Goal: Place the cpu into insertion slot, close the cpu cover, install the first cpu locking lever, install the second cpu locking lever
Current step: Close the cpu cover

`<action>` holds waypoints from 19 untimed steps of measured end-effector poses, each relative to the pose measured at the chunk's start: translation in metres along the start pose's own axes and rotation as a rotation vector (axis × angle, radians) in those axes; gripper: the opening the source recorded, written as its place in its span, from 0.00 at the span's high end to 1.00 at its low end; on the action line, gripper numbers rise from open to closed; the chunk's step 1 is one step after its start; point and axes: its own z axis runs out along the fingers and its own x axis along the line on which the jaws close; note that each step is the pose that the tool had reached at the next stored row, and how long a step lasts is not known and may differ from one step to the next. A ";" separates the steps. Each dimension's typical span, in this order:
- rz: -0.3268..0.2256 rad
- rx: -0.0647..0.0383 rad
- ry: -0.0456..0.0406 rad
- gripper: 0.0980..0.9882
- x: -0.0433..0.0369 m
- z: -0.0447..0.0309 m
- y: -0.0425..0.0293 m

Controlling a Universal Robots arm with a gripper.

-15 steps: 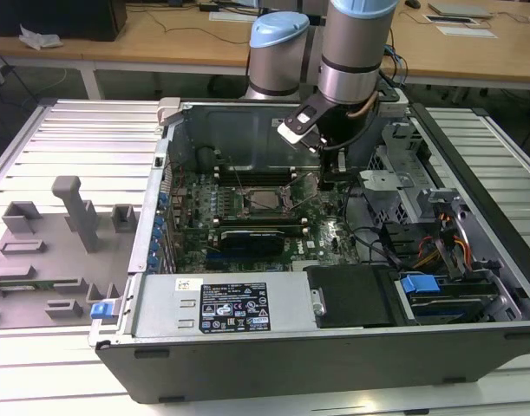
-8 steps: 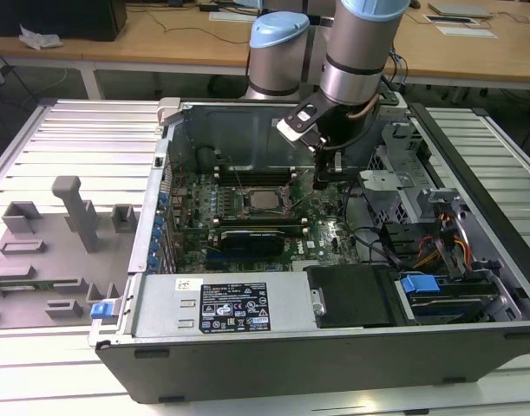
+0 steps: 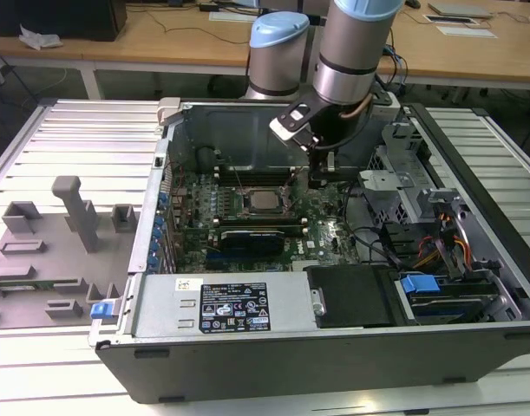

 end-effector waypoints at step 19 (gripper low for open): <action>-0.001 -0.028 0.0003 0.99 0.0043 0.0013 -0.0413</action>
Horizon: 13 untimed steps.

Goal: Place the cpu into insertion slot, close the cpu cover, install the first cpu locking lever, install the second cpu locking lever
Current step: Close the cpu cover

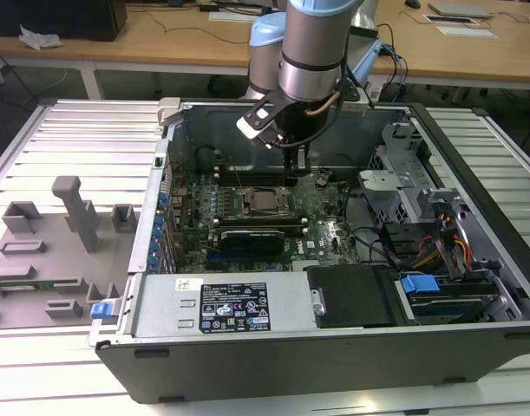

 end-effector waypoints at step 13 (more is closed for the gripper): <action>-0.014 -0.010 0.0000 0.99 -0.0040 0.0128 -0.0407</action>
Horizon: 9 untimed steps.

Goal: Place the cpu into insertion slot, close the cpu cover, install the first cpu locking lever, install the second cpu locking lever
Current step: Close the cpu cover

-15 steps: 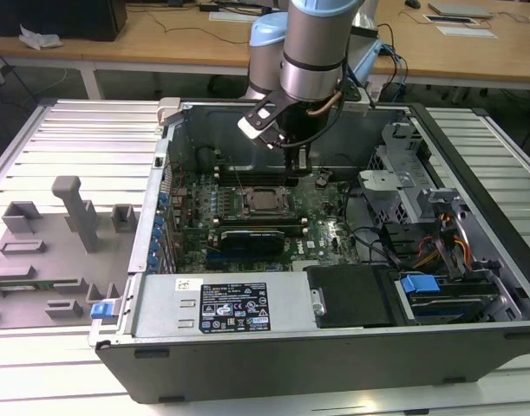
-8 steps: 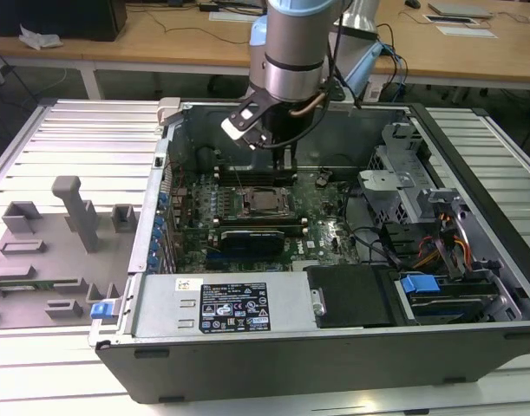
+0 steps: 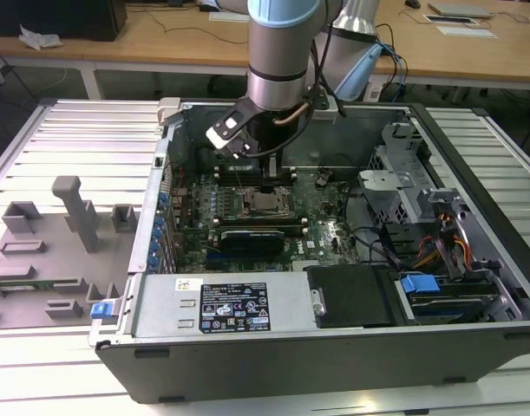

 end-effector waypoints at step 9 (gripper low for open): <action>-0.255 0.009 -0.0045 0.99 0.0001 0.0001 0.0001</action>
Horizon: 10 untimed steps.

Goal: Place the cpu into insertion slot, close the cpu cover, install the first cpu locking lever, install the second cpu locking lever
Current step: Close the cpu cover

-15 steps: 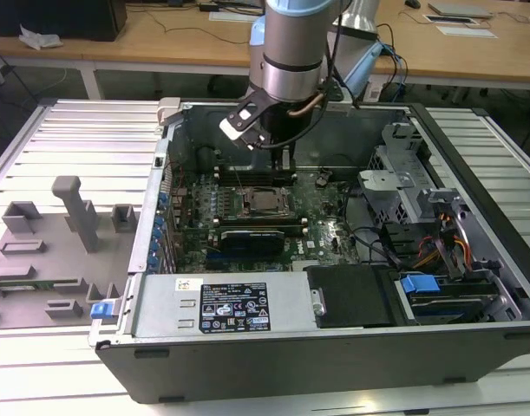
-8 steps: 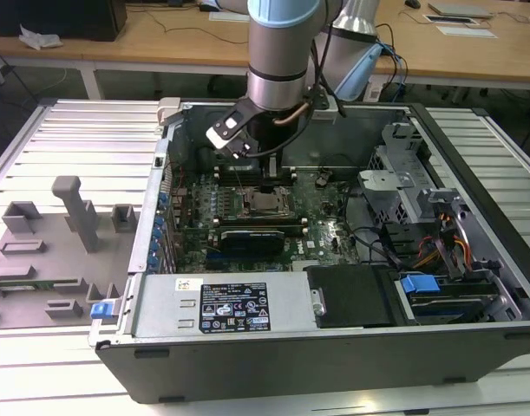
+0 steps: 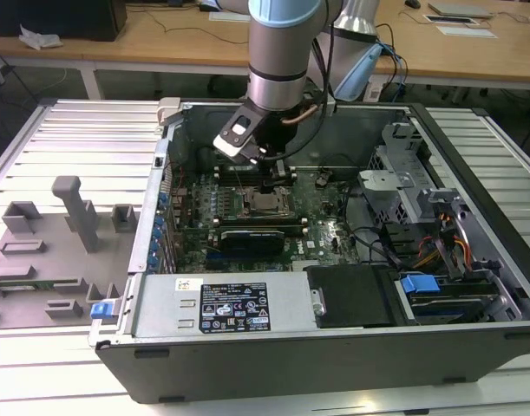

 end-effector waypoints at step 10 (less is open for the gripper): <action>-0.188 0.005 0.0009 0.99 0.0000 -0.0001 -0.0001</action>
